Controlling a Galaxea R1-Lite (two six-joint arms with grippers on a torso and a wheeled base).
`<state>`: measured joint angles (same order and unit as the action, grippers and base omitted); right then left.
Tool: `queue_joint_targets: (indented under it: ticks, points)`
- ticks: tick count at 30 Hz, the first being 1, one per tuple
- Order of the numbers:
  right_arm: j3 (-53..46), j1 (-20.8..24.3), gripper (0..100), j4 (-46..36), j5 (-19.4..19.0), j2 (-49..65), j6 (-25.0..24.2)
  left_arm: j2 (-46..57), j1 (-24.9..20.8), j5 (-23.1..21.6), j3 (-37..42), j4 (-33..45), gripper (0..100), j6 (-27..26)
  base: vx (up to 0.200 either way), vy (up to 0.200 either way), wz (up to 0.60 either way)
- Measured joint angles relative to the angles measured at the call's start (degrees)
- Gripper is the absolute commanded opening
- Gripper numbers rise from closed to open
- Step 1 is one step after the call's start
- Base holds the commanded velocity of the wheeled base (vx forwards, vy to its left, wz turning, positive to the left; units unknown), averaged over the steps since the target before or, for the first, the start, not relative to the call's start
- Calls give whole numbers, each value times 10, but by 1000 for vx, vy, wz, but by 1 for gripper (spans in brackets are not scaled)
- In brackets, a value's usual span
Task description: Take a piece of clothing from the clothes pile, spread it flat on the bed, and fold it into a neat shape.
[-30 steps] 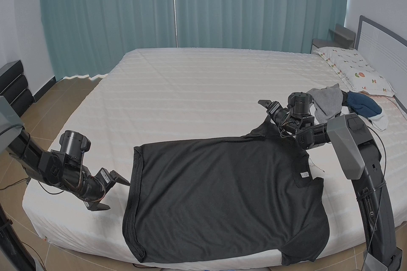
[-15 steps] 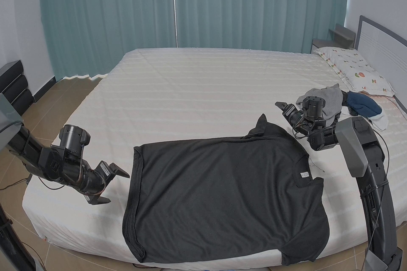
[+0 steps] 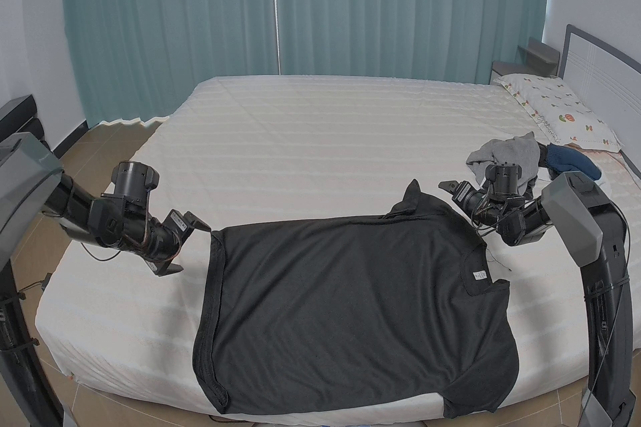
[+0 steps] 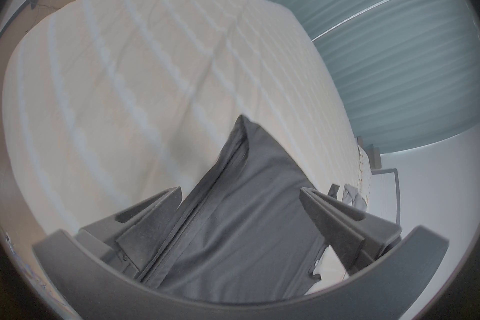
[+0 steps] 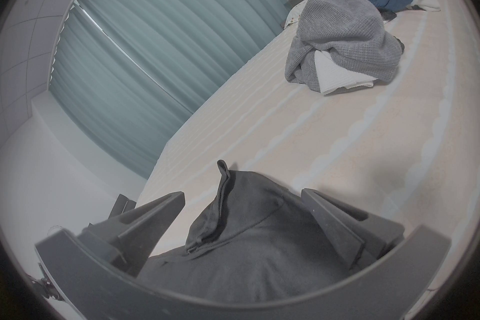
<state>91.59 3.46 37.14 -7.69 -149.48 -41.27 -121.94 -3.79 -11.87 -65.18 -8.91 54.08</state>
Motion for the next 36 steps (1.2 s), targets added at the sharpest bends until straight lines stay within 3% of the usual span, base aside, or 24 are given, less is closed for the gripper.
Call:
queue_joint_targets:
  ticks: [11,15,24,28,36]
  points:
    - [-74,-2,100,30,0,43,5,-131,-4,24,-175,2,100,1,0,0,0]
    - [-86,-2,100,34,0,51,2,-158,-11,27,-211,3,100,35,0,0,0]
    - [-92,-1,100,35,-1,55,-1,-173,-57,28,-231,1,100,96,0,0,0]
    - [-92,0,100,35,-1,55,-2,-176,-75,33,-232,1,100,96,0,0,0]
    - [-90,3,100,35,-1,55,-2,-198,-90,92,-242,0,100,62,0,0,0]
